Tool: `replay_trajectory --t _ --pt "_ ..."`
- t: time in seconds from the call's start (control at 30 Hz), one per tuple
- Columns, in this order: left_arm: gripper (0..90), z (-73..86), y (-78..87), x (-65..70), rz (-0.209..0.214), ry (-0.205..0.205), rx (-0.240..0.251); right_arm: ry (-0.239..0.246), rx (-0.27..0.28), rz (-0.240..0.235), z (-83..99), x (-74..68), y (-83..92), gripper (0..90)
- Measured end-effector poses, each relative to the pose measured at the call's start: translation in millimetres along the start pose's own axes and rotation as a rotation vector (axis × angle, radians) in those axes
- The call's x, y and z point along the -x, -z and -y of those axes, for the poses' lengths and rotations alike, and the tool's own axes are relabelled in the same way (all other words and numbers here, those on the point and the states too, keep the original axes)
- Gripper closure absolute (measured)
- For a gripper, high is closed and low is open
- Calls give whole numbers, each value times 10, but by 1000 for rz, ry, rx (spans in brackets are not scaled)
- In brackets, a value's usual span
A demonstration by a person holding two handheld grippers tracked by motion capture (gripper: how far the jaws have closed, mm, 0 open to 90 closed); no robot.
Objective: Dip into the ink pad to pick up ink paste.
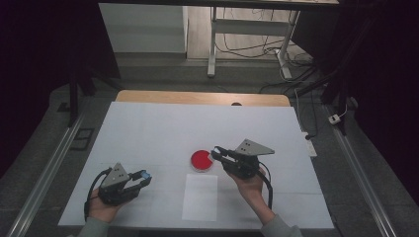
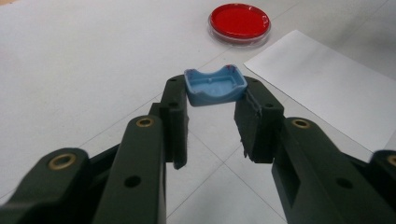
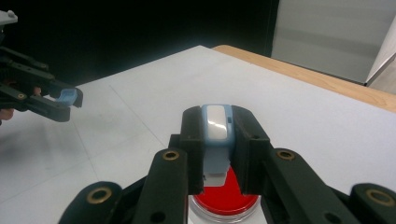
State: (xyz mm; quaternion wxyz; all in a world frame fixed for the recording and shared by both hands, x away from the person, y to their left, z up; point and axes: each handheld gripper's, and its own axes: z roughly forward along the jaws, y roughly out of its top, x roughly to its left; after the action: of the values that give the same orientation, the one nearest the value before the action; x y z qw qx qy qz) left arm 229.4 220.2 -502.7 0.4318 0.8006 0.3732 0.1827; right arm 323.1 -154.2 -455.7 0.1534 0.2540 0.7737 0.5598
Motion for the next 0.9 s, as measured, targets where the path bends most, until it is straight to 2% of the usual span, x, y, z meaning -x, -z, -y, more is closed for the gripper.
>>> replay_trajectory --t 0.33,0.9 --pt "651 0 -17 -2 3 0 -5 16 -28 -1 9 -7 -98 751" --pt "651 -1 -23 -9 6 0 -9 15 -52 5 -21 44 -291 751"
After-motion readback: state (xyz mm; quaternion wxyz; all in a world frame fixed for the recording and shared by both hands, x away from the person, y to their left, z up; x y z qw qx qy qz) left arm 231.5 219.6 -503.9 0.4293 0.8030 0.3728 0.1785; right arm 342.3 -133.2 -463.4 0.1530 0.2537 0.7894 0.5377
